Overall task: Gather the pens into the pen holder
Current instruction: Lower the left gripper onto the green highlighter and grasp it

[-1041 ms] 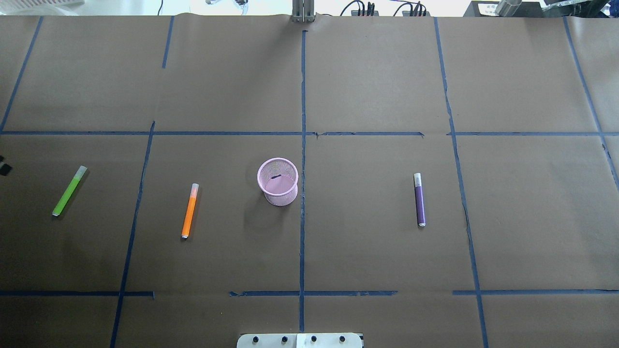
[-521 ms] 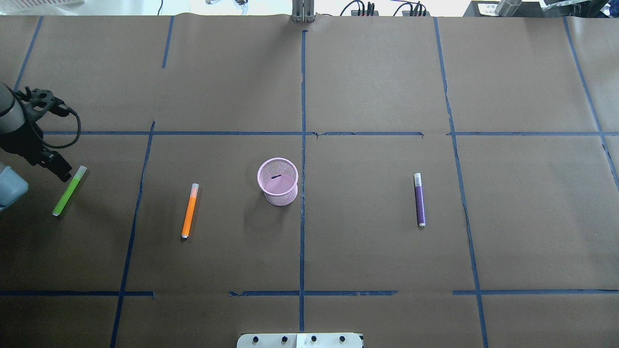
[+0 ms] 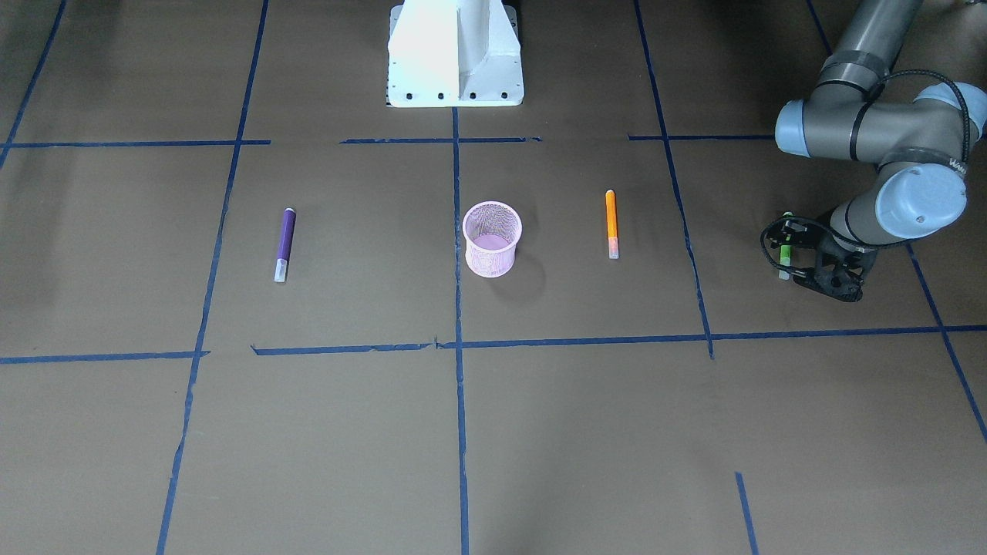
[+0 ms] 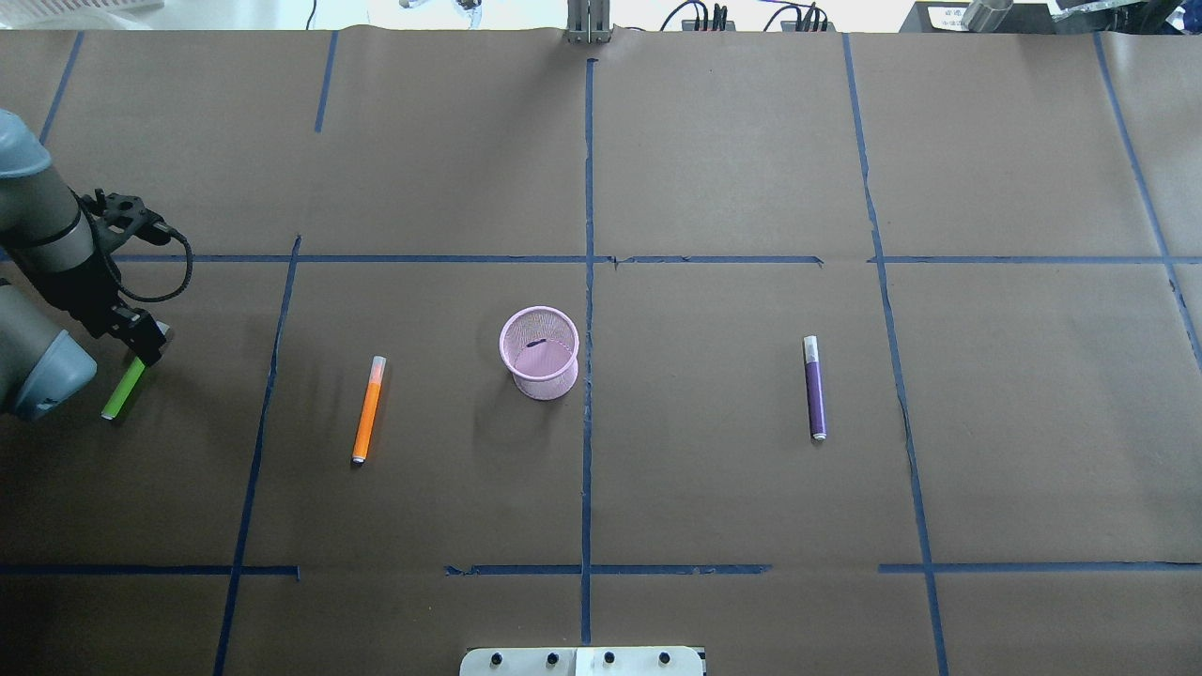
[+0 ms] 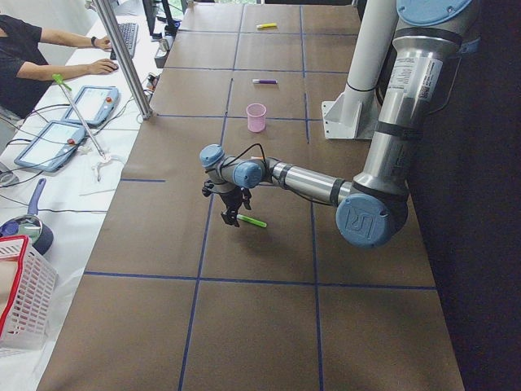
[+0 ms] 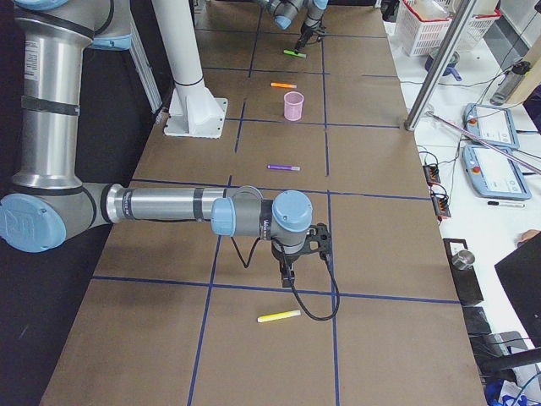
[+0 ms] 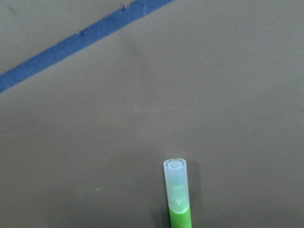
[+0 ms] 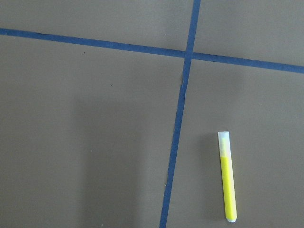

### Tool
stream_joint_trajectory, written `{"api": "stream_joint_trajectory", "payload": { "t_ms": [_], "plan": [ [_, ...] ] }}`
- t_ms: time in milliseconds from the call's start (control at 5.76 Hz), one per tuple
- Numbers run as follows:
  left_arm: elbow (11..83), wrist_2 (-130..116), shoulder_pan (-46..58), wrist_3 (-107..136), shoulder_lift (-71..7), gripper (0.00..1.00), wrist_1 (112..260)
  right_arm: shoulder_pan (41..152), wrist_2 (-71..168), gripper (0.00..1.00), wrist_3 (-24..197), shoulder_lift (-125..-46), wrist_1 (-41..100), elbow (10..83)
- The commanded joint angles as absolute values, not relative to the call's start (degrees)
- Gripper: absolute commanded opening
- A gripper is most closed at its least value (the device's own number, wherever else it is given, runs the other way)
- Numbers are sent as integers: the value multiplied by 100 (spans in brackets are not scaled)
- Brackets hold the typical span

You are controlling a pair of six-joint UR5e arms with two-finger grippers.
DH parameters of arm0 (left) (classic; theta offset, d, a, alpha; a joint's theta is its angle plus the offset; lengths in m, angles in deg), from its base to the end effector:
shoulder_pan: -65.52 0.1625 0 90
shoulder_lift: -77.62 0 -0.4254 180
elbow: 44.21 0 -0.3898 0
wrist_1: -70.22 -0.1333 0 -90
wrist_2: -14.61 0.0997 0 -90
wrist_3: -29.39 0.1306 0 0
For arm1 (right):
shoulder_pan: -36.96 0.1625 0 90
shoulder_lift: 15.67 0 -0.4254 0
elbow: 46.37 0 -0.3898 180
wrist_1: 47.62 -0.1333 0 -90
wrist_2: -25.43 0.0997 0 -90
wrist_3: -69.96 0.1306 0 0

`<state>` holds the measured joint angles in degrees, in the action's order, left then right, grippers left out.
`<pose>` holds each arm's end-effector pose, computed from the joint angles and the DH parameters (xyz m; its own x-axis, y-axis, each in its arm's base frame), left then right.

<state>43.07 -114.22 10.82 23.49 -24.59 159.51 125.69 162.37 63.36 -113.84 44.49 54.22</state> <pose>0.2981 -0.5100 0.5993 0.6361 0.4426 -0.6321 -0.5084 0.8566 0.0881 0.0284 -0.4299 0.6558 0.6754 -0.1339 0.7252 0.1005 0.9909 0.0894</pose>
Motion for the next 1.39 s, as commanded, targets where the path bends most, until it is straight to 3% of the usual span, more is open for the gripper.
{"api": "stream_joint_trajectory", "payload": {
  "t_ms": [0, 174, 521, 694, 1215],
  "plan": [
    [4245, -11424, 1251, 2368, -2460, 73, 15943, 12565, 16237, 100, 6336, -11384, 4448, 5418],
    [4254, -11424, 1261, 2368, -2460, 62, 15890, 12573, 16237, 100, 6336, -11384, 4448, 5418],
    [4333, -11415, 1252, 2376, -2590, 16, 15400, 12564, 16237, 100, 6336, -11384, 4448, 5427],
    [4385, -11415, 1252, 2376, -2600, 1, 15398, 12564, 16237, 100, 6336, -11384, 4448, 5418],
    [5409, -11371, 1086, 2124, -2609, 0, 15398, 12564, 16245, 100, 6354, -11375, 4448, 5409]
  ]
}}
